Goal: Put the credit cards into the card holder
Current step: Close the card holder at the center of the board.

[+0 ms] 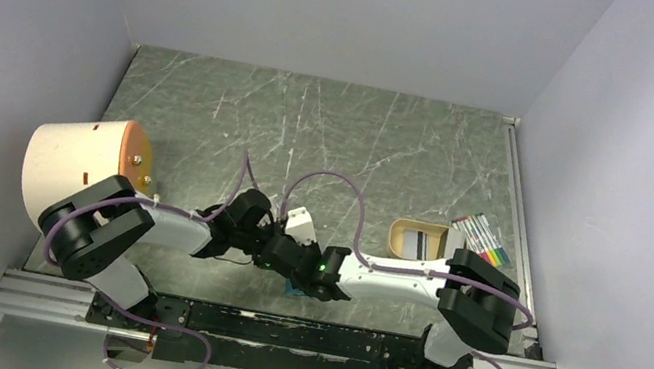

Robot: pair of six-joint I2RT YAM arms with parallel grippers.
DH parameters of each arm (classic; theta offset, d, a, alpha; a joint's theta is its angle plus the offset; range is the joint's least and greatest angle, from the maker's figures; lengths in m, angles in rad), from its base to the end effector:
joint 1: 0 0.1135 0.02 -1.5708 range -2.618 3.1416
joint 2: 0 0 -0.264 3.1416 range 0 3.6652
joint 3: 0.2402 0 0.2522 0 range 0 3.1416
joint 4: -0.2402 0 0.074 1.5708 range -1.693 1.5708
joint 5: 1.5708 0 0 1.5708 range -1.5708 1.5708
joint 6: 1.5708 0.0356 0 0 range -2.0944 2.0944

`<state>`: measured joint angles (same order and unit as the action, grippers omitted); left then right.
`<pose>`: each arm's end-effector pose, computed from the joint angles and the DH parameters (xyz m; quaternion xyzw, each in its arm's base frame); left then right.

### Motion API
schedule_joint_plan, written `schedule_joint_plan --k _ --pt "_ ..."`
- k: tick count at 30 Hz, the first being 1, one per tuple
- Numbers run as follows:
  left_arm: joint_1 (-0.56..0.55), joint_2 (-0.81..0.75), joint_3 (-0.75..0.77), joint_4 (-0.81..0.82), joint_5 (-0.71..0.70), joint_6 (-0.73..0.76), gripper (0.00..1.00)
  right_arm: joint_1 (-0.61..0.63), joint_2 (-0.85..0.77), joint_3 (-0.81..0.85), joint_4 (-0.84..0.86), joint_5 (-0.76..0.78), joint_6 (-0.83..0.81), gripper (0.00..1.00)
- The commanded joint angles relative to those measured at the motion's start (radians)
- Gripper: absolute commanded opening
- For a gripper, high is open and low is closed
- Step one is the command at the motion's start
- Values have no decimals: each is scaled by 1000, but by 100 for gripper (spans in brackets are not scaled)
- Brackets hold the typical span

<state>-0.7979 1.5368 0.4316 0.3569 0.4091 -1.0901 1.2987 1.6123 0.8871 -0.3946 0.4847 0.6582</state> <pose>0.1664 -0.1909 0.1128 -0.0503 0.8998 -0.4262 0.0788 0.0966 0.2846 0.1647 -0.2469 0.9150 0.0495 0.3152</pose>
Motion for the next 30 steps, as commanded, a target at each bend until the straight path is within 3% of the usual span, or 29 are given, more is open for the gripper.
schedule_joint_plan --k 1,7,14,16,17,18,19,25,30 --pt "-8 -12 41 -143 -45 62 16 19 -18 92 -71 -104 25 27" --pt "-6 -155 146 -310 -151 129 28 -47 -217 49 -39 -127 24 55" --pt "-6 -325 209 -500 -298 198 42 -153 -408 -79 29 -203 35 69" --pt "-8 -394 259 -583 -348 232 49 -156 -470 -77 20 -169 32 81" --pt "-9 -433 288 -630 -379 251 58 -156 -501 -71 12 -146 33 95" --pt "-8 -471 318 -667 -412 270 85 -156 -530 -64 1 -120 31 100" --pt "-8 -522 349 -709 -437 289 99 -156 -559 -51 -10 -98 28 100" --pt "-8 -704 511 -872 -488 399 98 -157 -718 -6 -160 89 90 100" --pt "-8 -820 559 -919 -491 427 98 -157 -832 48 -248 174 125 100"
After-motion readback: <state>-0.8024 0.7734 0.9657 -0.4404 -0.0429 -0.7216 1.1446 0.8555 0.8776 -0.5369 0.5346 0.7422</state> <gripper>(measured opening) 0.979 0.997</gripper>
